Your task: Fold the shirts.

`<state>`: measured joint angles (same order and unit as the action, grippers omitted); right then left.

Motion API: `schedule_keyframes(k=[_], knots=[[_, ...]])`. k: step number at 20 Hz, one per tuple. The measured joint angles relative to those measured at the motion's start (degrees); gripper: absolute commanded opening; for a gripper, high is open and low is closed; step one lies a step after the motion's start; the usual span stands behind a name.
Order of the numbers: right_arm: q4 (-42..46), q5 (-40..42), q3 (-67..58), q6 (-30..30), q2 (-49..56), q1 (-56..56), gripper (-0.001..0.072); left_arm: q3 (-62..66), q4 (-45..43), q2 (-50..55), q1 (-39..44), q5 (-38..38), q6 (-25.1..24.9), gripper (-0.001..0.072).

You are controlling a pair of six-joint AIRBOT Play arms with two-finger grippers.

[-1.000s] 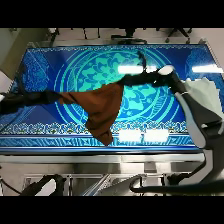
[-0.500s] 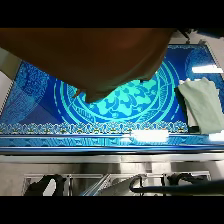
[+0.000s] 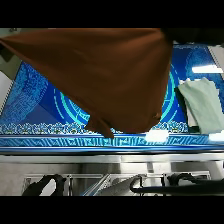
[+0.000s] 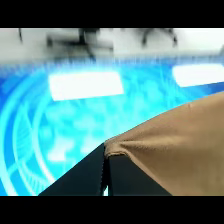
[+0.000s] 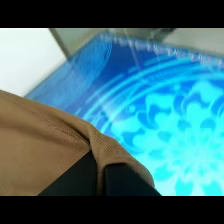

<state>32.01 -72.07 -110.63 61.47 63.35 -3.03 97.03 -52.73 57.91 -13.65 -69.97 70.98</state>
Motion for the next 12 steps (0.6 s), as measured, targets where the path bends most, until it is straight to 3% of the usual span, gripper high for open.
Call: schedule_keyframes(k=[3,8,9,10,11,12], knots=[[4.5,0.3,1.4,0.0,9.0,3.7,0.0021,0.1,-0.2,9.2,0.9,-1.7,0.0,0.0013],[9.9,7.6,2.1,0.7,24.0,6.6,0.0037,0.1,-1.6,26.9,3.9,-2.7,-0.7,0.0014],[10.4,8.8,2.2,1.1,26.0,6.8,0.0211,0.1,-2.4,30.1,4.2,-2.7,-0.8,0.0158],[10.9,9.8,2.2,1.5,27.4,6.9,0.0389,0.1,-2.9,32.9,4.3,-2.8,-0.9,0.0606],[11.1,10.7,2.2,1.6,28.4,6.9,0.0409,0.4,-3.1,35.1,4.3,-3.0,-0.9,0.0696],[11.2,11.2,2.1,1.7,28.9,6.7,0.0409,1.0,-3.5,37.1,4.2,-3.4,-0.5,0.0695]])
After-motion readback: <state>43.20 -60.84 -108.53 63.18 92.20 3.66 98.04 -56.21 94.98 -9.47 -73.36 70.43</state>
